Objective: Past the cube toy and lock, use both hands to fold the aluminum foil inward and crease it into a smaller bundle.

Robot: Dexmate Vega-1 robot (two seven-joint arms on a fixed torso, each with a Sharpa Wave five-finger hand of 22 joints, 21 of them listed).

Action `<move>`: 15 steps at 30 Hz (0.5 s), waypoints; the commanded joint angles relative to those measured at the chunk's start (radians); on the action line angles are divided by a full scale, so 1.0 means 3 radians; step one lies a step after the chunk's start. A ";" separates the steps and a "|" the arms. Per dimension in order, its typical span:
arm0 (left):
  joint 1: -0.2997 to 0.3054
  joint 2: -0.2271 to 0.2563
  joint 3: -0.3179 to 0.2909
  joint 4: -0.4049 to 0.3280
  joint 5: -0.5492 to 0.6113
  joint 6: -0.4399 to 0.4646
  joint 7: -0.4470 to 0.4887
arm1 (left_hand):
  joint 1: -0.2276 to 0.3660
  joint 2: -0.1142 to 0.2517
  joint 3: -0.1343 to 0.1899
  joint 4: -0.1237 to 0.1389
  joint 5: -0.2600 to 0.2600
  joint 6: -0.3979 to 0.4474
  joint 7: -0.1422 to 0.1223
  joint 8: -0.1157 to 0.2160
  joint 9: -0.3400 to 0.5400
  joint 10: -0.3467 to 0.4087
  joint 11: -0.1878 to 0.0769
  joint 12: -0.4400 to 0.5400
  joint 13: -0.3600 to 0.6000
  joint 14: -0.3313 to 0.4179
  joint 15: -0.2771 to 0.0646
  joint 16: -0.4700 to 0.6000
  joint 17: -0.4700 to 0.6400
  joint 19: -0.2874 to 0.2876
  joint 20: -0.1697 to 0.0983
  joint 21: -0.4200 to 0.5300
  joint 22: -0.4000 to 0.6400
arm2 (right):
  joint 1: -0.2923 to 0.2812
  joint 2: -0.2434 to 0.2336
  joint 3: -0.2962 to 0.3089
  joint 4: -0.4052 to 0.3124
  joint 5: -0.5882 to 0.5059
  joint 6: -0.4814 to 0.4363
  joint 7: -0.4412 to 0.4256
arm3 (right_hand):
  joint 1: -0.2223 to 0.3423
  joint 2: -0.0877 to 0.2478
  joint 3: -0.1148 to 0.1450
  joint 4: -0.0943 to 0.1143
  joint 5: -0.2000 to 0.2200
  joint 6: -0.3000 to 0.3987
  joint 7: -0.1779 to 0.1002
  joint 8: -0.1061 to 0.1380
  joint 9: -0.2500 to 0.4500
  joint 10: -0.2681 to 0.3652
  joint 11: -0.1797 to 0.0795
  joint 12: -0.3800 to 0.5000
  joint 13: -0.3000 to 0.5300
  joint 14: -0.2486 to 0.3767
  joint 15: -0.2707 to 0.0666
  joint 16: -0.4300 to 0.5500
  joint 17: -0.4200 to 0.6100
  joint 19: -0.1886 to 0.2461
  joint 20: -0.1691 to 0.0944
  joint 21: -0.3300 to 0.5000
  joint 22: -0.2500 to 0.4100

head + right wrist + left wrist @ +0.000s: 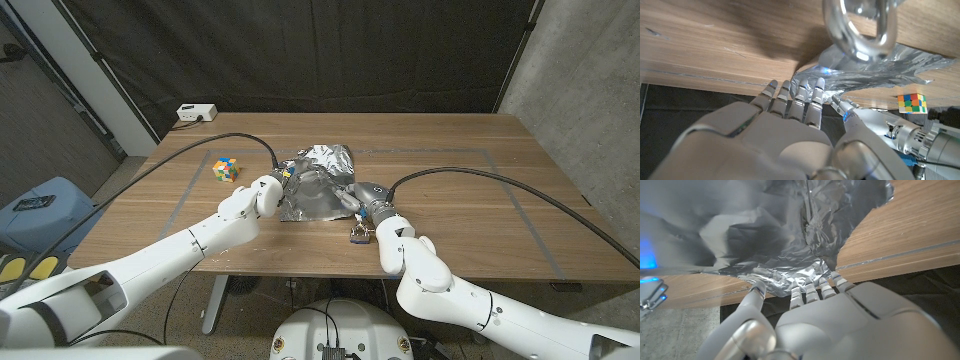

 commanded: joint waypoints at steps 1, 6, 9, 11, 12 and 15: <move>-0.0020 -0.0020 -0.0001 0.0026 0.0021 -0.0020 0.0001 | 0.0026 -0.0008 0.0018 -0.0010 0.0005 0.0015 0.0015 -0.0004 0.0003 0.0003 0.0002 -0.0004 0.0008 0.0018 0.0001 0.0007 0.0009 0.0023 0.0005 0.0018 0.0000 | -0.0005 0.0035 -0.0102 0.0171 -0.0015 -0.0091 -0.0045 | 0.0038 0.0004 0.0014 -0.0013 -0.0014 0.0032 0.0010 0.0000 0.0003 0.0035 -0.0001 -0.0006 0.0010 0.0006 -0.0002 -0.0005 0.0008 -0.0011 -0.0001 -0.0007 -0.0003; -0.0019 -0.0024 -0.0005 0.0029 0.0010 -0.0034 -0.0006 | 0.0025 -0.0009 0.0019 -0.0011 0.0005 0.0015 0.0015 -0.0004 0.0003 0.0003 -0.0003 -0.0004 0.0008 0.0019 0.0006 0.0008 0.0009 0.0023 0.0005 0.0018 0.0000 | -0.0053 0.0065 -0.0092 0.0277 0.0013 -0.0029 -0.0212 | 0.0039 0.0001 0.0017 -0.0017 -0.0017 0.0028 0.0010 -0.0004 0.0003 0.0034 -0.0010 -0.0009 0.0010 0.0008 -0.0004 -0.0006 0.0009 -0.0010 -0.0004 -0.0004 -0.0003; -0.0017 -0.0022 -0.0006 0.0032 0.0010 -0.0042 -0.0003 | 0.0024 -0.0009 0.0019 -0.0011 0.0005 0.0015 0.0014 -0.0004 0.0003 0.0004 -0.0004 -0.0004 0.0008 0.0016 0.0007 0.0007 0.0009 0.0022 0.0005 0.0018 0.0000 | -0.0067 0.0080 -0.0099 0.0345 0.0011 -0.0001 -0.0288 | 0.0038 0.0001 0.0019 -0.0018 -0.0019 0.0032 0.0011 -0.0005 0.0003 0.0045 -0.0022 -0.0008 0.0010 0.0024 -0.0021 -0.0001 0.0010 0.0002 -0.0008 0.0002 -0.0003; -0.0018 -0.0019 -0.0008 0.0034 0.0007 -0.0051 -0.0004 | 0.0024 -0.0008 0.0020 -0.0011 0.0005 0.0014 0.0013 -0.0004 0.0003 0.0005 -0.0002 -0.0004 0.0008 0.0017 0.0007 0.0007 0.0009 0.0023 0.0006 0.0018 0.0000 | -0.0064 0.0086 -0.0097 0.0366 0.0034 0.0007 -0.0285 | 0.0037 -0.0001 0.0019 -0.0019 -0.0020 0.0033 0.0009 -0.0006 0.0003 0.0050 -0.0027 -0.0007 0.0010 0.0026 -0.0024 -0.0001 0.0010 0.0005 -0.0013 0.0003 -0.0003; -0.0016 -0.0019 -0.0011 0.0036 0.0003 -0.0057 0.0001 | 0.0024 -0.0008 0.0020 -0.0011 0.0005 0.0014 0.0013 -0.0004 0.0003 0.0005 -0.0003 -0.0004 0.0008 0.0018 0.0008 0.0007 0.0009 0.0022 0.0006 0.0018 0.0000 | -0.0059 0.0086 -0.0101 0.0372 0.0037 0.0006 -0.0283 | 0.0037 -0.0001 0.0019 -0.0019 -0.0021 0.0034 0.0011 -0.0006 0.0004 0.0049 -0.0027 -0.0009 0.0010 0.0025 -0.0024 -0.0001 0.0010 0.0006 -0.0011 0.0004 -0.0003; -0.0020 -0.0020 -0.0015 0.0046 -0.0004 -0.0068 -0.0001 | 0.0024 -0.0008 0.0021 -0.0011 0.0005 0.0016 0.0012 -0.0004 0.0003 0.0005 -0.0001 -0.0003 0.0008 0.0018 0.0006 0.0007 0.0009 0.0022 0.0006 0.0017 0.0000 | -0.0062 0.0096 -0.0094 0.0386 0.0061 0.0017 -0.0304 | 0.0035 -0.0002 0.0019 -0.0019 -0.0022 0.0035 0.0011 -0.0007 0.0004 0.0048 -0.0026 -0.0011 0.0010 0.0033 -0.0025 0.0001 0.0011 0.0008 -0.0010 0.0005 -0.0003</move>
